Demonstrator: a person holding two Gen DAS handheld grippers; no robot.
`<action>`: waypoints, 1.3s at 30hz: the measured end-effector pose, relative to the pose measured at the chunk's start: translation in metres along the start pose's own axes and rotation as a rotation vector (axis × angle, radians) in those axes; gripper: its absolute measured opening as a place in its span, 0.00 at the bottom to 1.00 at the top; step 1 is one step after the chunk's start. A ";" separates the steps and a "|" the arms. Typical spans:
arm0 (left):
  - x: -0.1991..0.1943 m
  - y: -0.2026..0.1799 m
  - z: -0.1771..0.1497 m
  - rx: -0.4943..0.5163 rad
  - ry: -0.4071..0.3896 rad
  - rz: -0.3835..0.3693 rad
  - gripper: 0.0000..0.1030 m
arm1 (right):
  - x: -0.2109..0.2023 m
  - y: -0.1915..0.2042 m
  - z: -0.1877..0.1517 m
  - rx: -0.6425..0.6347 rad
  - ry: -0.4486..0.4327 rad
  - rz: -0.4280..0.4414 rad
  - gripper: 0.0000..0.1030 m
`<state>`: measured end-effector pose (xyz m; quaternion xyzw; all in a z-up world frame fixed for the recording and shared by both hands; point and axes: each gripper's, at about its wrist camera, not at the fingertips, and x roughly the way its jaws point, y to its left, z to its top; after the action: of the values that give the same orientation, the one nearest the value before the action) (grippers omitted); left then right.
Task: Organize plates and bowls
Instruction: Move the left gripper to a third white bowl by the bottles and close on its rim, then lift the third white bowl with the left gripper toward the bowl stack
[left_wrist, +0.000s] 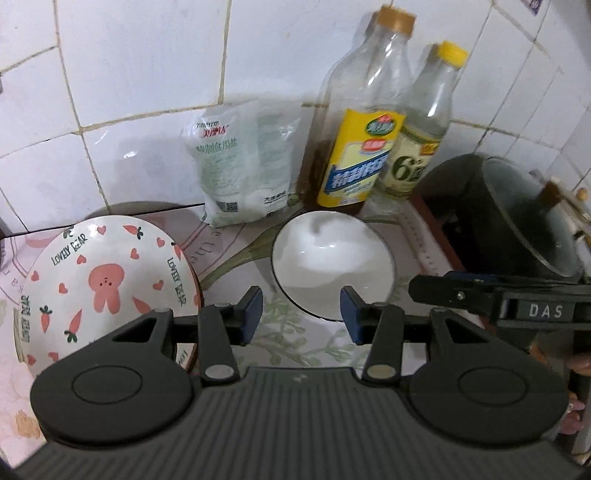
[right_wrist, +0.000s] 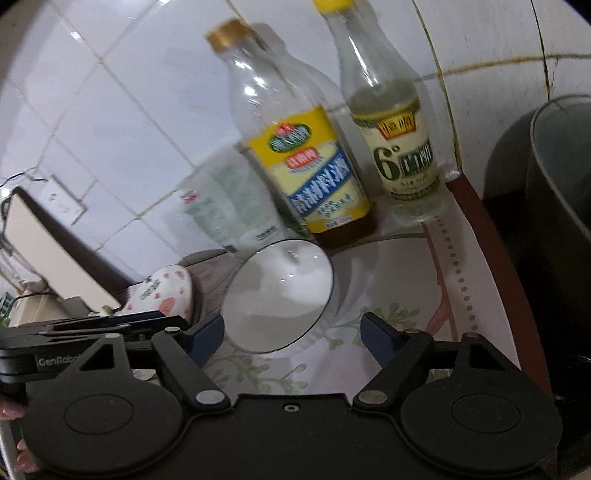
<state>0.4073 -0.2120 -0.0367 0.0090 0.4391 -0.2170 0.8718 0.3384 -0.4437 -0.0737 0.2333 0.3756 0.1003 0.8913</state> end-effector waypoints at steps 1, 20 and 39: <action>0.006 -0.001 0.001 0.015 0.008 0.009 0.44 | 0.006 -0.003 0.001 0.010 0.004 -0.005 0.79; 0.062 0.011 0.010 0.002 0.038 0.048 0.42 | 0.071 -0.023 0.003 0.065 0.031 -0.044 0.30; 0.052 0.018 0.000 -0.105 0.098 -0.021 0.13 | 0.048 -0.016 -0.007 0.082 0.005 -0.003 0.17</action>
<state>0.4411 -0.2149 -0.0801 -0.0308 0.4921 -0.2018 0.8463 0.3670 -0.4379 -0.1155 0.2690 0.3821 0.0841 0.8801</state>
